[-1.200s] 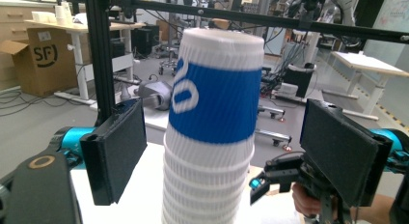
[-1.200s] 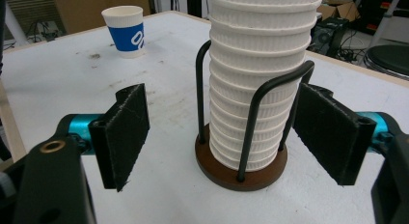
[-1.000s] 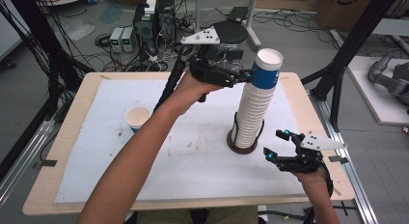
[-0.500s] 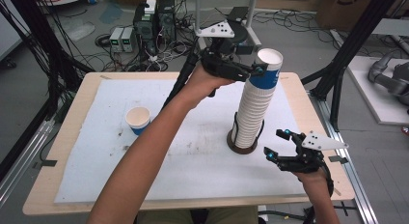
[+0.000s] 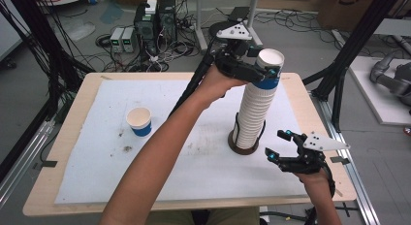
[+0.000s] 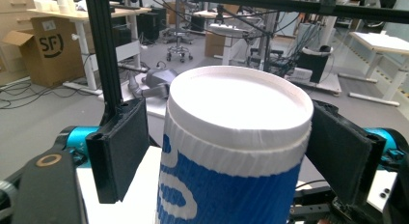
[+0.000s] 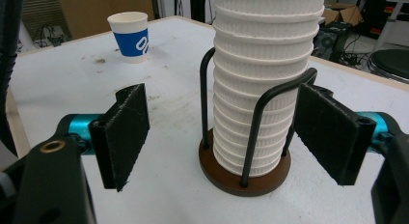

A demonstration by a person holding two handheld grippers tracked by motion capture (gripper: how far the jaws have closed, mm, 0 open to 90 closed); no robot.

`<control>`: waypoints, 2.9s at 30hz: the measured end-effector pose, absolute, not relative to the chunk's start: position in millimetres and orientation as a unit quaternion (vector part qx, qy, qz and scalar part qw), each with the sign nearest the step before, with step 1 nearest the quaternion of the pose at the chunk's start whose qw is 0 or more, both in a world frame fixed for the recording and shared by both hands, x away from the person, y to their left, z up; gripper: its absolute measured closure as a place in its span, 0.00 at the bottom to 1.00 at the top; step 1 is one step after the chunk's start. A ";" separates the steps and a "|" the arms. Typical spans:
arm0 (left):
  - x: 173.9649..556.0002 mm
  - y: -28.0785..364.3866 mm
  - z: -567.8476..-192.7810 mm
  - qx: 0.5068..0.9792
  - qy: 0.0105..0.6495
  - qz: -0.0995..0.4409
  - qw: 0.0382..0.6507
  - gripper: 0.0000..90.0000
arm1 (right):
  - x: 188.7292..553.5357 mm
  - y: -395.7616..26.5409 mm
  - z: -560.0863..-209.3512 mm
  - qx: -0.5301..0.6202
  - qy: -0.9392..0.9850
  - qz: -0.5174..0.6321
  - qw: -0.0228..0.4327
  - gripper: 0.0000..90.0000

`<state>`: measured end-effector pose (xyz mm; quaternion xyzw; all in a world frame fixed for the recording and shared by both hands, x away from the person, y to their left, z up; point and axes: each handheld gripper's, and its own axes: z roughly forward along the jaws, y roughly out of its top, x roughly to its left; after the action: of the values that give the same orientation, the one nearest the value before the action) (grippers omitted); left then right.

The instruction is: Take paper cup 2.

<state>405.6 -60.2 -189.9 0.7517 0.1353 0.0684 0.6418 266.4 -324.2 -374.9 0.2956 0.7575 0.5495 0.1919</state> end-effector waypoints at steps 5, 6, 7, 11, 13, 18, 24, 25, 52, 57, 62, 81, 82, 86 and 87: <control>404.7 -62.0 -187.6 0.754 0.124 0.074 0.640 0.31 | 266.3 -324.7 -374.6 0.295 0.757 0.550 0.192 0.23; 404.2 -62.4 -187.4 0.754 0.124 0.073 0.641 0.31 | 266.3 -324.9 -374.4 0.296 0.756 0.551 0.193 0.23; 404.1 -62.5 -187.0 0.755 0.122 0.074 0.639 0.32 | 266.4 -325.1 -374.3 0.295 0.756 0.551 0.193 0.23; 402.7 -62.7 -185.4 0.759 0.118 0.079 0.635 0.32 | 266.3 -324.9 -374.6 0.295 0.757 0.551 0.192 0.23; 402.3 -62.8 -185.0 0.760 0.117 0.080 0.634 0.32 | 266.3 -324.6 -374.6 0.296 0.757 0.551 0.191 0.23; 401.6 -63.2 -184.3 0.755 0.119 0.081 0.640 0.32 | 266.6 -323.6 -375.2 0.295 0.758 0.550 0.190 0.23; 400.1 -59.9 -176.0 0.742 0.117 0.083 0.654 0.33 | 266.9 -323.3 -375.3 0.295 0.758 0.550 0.190 0.23; 399.6 -59.1 -174.0 0.739 0.118 0.083 0.658 0.33 | 266.7 -323.3 -375.1 0.295 0.758 0.550 0.190 0.23; 384.1 -12.4 -115.7 0.674 0.118 0.124 0.718 0.33 | 265.6 -318.8 -376.2 0.288 0.762 0.550 0.186 0.23; 381.2 10.6 -112.0 0.674 0.121 0.140 0.716 0.33 | 264.9 -317.3 -375.8 0.283 0.763 0.552 0.184 0.23; 376.1 34.1 -121.1 0.677 0.125 0.149 0.710 0.33 | 264.4 -314.1 -377.5 0.282 0.766 0.549 0.180 0.23; 360.4 84.8 -203.4 0.695 0.149 0.134 0.691 0.33 | 264.3 -306.5 -382.2 0.280 0.773 0.542 0.173 0.23; 358.9 86.0 -207.9 0.695 0.150 0.133 0.690 0.33 | 264.3 -306.6 -382.5 0.279 0.774 0.542 0.174 0.23; 352.0 89.7 -224.0 0.699 0.150 0.130 0.687 0.33 | 264.4 -306.0 -383.5 0.279 0.774 0.541 0.172 0.23; 350.6 91.1 -227.7 0.699 0.150 0.127 0.688 0.33 | 264.8 -305.8 -383.8 0.277 0.774 0.541 0.175 0.23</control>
<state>350.6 91.1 -227.7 0.6987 0.1498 0.1272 0.6879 264.8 -305.8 -383.8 0.2774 0.7742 0.5414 0.1748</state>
